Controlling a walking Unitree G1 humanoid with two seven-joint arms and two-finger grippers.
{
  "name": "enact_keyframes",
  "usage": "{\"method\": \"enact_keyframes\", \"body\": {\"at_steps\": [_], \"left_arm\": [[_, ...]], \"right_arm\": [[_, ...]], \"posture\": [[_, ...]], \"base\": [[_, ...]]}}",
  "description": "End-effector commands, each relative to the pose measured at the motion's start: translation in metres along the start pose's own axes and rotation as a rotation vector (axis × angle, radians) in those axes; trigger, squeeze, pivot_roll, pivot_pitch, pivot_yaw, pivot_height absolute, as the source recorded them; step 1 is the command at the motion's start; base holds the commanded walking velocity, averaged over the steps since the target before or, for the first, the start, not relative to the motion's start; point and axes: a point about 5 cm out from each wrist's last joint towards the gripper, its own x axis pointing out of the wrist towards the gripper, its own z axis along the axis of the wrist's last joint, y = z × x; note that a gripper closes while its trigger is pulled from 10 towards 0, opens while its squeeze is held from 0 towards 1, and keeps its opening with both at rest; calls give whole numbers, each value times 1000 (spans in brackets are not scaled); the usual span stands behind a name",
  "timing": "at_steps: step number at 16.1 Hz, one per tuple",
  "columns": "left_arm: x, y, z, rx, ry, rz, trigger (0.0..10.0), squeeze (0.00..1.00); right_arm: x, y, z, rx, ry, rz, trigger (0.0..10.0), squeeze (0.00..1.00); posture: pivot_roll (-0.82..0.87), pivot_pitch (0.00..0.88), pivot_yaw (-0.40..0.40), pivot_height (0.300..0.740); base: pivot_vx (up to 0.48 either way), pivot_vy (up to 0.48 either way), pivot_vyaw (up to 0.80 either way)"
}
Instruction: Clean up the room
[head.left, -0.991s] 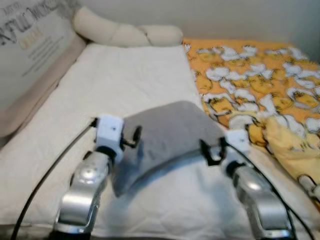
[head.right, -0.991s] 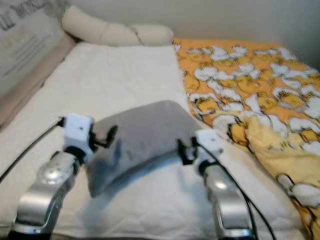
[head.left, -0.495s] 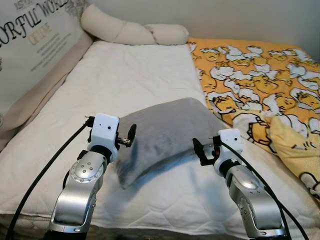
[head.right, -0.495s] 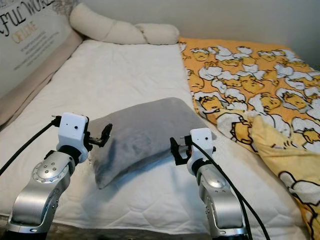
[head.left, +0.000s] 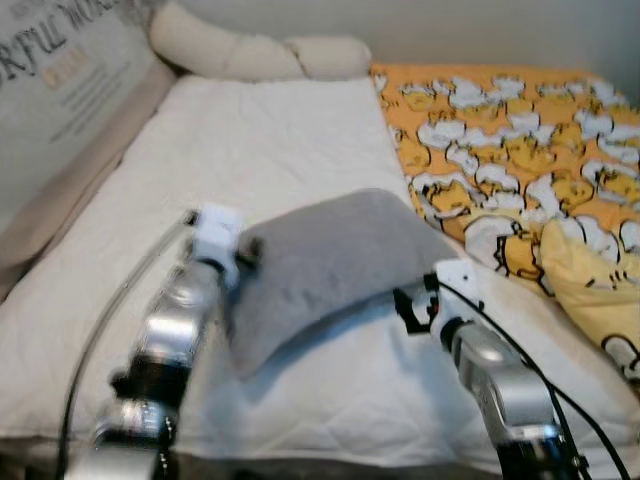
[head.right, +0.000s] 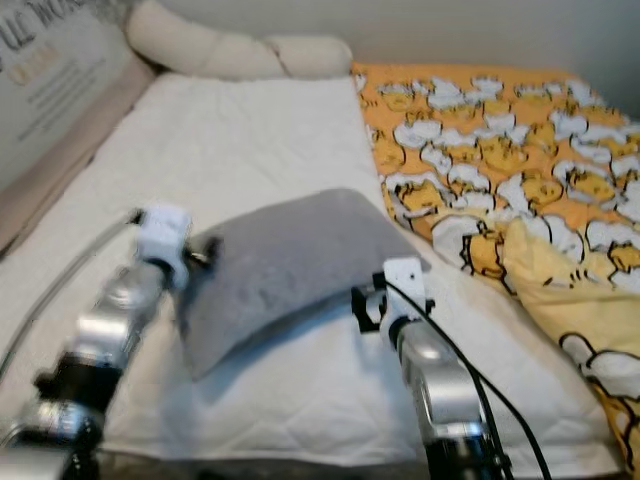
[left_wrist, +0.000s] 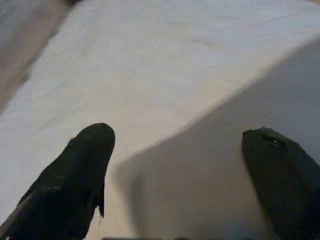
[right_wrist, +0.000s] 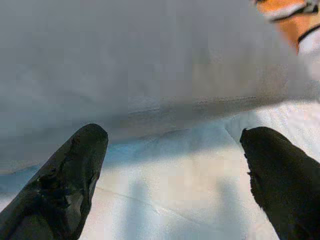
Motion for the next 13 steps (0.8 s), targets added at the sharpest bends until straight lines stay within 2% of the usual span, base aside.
{"method": "enact_keyframes", "body": {"at_steps": [1,2,4,5,7,8,9,10,13], "left_arm": [[2,4,-11,6,46,27,10000,0],[6,-2,-21,3,93,-13,10000,0],[8,-27,-38,-6,175,-141,10000,0],[7,-44,-50,-11,232,-230,10000,0],[3,-61,-59,4,282,-345,10000,0],[-2,-76,-63,-50,317,-452,10000,0],[-5,-88,-61,-114,330,-558,10000,0],[-10,-99,-57,-144,335,-675,10000,0],[-21,-125,-46,-171,320,-897,10000,0]], "right_arm": [[3,1,3,-10,7,-6,10000,0],[8,3,-2,-18,41,-17,10000,0],[21,10,-9,2,87,-12,10000,0],[30,15,-9,23,100,4,10000,0],[39,20,-5,35,103,25,10000,0],[45,23,-1,42,102,33,10000,0],[48,22,4,45,93,30,10000,0],[52,19,13,54,68,22,10000,0],[57,9,37,66,-10,42,10000,0]], "posture": [[-99,0,19,740],[-102,0,19,740],[-99,0,15,740],[-95,0,14,740],[-93,0,13,740],[-91,0,13,740],[-83,0,9,740],[-80,0,7,740],[-77,0,5,740]], "base": [[0,0,0],[0,0,0],[0,0,0],[0,0,0],[0,0,0],[0,0,0],[0,0,0],[0,0,0],[0,0,0]]}}
